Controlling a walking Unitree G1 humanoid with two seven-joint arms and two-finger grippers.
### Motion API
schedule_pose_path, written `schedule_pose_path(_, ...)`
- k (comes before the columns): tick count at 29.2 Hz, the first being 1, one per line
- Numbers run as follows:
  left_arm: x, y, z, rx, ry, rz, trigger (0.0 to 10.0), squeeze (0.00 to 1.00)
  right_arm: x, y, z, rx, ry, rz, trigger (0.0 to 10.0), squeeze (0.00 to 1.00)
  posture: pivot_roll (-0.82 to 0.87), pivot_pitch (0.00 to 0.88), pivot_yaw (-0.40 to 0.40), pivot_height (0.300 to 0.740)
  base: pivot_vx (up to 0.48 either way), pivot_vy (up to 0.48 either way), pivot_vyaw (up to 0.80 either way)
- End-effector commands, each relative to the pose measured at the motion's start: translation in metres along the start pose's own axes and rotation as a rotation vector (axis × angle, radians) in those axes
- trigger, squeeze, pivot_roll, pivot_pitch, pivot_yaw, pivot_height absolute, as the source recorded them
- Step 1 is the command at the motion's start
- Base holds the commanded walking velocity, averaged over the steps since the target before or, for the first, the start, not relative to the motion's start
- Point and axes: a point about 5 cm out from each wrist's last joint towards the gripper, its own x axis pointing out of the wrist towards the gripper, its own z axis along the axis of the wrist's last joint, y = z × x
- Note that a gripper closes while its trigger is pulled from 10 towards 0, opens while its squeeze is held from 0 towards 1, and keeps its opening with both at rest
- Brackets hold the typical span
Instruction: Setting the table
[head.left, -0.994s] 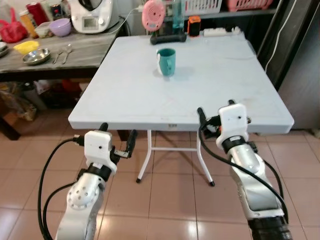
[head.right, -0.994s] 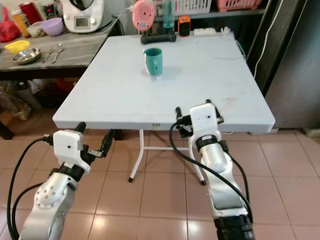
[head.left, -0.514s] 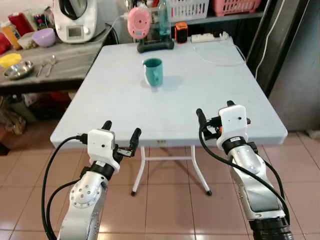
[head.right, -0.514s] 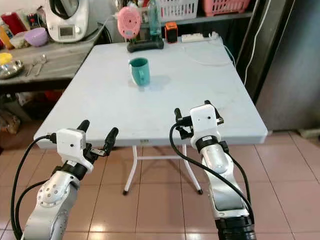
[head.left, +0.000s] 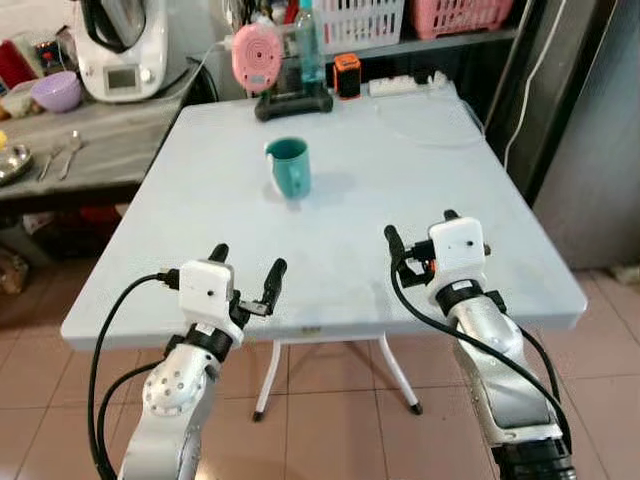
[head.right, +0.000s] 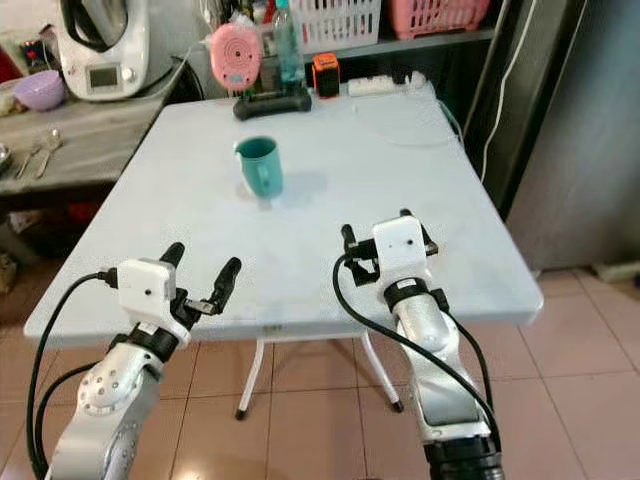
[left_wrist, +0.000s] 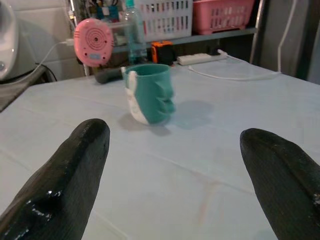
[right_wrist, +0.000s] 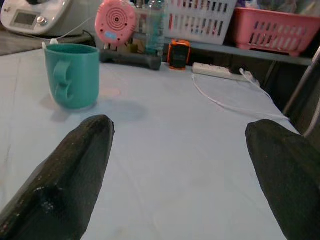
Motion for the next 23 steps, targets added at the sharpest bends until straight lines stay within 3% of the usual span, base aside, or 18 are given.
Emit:
schedule_pose_path(1, -0.003, 0.008, 0.001, 0.022, 0.008, 0.018, 10.0, 0.0, 0.001, 0.013, 0.004, 0.02, -0.019, 0.046, 10.0, 0.0, -0.09, 0.083, 0.108, 0.74, 0.442, 0.0, 0.0)
schedule_pose_path(13, -0.007, 0.006, -0.002, 0.016, 0.022, 0.001, 10.0, 0.0, 0.001, 0.028, 0.0, 0.066, -0.005, 0.107, 10.0, 0.0, -0.09, 0.086, 0.113, 0.74, 0.433, 0.0, 0.0)
schedule_pose_path(23, -0.018, 0.004, -0.012, 0.022, 0.06, -0.029, 10.0, 0.0, -0.002, 0.044, -0.004, 0.094, 0.012, 0.182, 10.0, 0.0, -0.08, 0.092, 0.109, 0.74, 0.0, 0.0, 0.0)
